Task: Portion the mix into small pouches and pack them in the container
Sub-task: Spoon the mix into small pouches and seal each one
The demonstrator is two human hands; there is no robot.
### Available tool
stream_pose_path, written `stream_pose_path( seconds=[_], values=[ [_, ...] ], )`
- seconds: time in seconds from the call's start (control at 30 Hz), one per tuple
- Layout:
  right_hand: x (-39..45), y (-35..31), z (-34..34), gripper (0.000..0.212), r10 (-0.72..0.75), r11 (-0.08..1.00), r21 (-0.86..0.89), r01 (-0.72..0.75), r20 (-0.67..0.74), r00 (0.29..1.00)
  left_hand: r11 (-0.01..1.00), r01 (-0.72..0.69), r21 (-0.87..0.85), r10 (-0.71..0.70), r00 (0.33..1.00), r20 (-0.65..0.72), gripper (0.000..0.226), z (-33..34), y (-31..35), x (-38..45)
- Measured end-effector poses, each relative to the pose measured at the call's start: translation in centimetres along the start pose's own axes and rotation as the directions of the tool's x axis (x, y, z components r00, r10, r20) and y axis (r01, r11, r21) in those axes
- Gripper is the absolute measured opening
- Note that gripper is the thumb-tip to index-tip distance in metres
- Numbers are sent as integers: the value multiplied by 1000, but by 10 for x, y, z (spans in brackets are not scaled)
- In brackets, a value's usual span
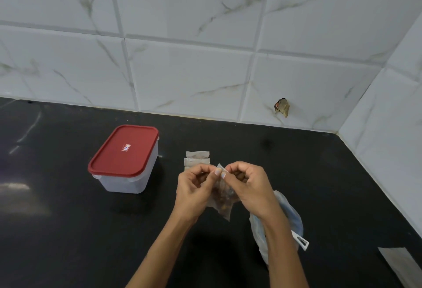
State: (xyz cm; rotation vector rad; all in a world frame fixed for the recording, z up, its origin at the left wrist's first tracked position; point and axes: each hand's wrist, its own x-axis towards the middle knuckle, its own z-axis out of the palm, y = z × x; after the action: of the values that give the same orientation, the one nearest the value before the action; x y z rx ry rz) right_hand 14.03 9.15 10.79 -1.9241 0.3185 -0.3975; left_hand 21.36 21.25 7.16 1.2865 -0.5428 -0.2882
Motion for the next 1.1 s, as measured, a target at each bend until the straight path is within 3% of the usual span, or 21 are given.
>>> stream_pose_path(
  seconds=[0.2,0.4,0.6,0.77,1.1],
  values=[
    [-7,1,-7,5,22,1000,12,-21,-41,999,1000,-26,-18,25,998,-50,25,4,2,-4],
    [-14,0,-13,6,-14,1000,-27,13,-38,999,997,25,-73,-25,1000,10,31,5,1,-3],
    [-15,0,-18,6,-34,999,-35,31,-93,995,997,42,-59,-35,993,109,19,11,3,1],
    [-14,3,-22,4,25,1000,-12,-26,-100,995,997,39,-69,-32,994,101,23,10,2,3],
    [-17,9,-23,5,-31,999,-11,30,-111,993,996,63,-66,-57,994,99,15,11,-1,2]
  ],
)
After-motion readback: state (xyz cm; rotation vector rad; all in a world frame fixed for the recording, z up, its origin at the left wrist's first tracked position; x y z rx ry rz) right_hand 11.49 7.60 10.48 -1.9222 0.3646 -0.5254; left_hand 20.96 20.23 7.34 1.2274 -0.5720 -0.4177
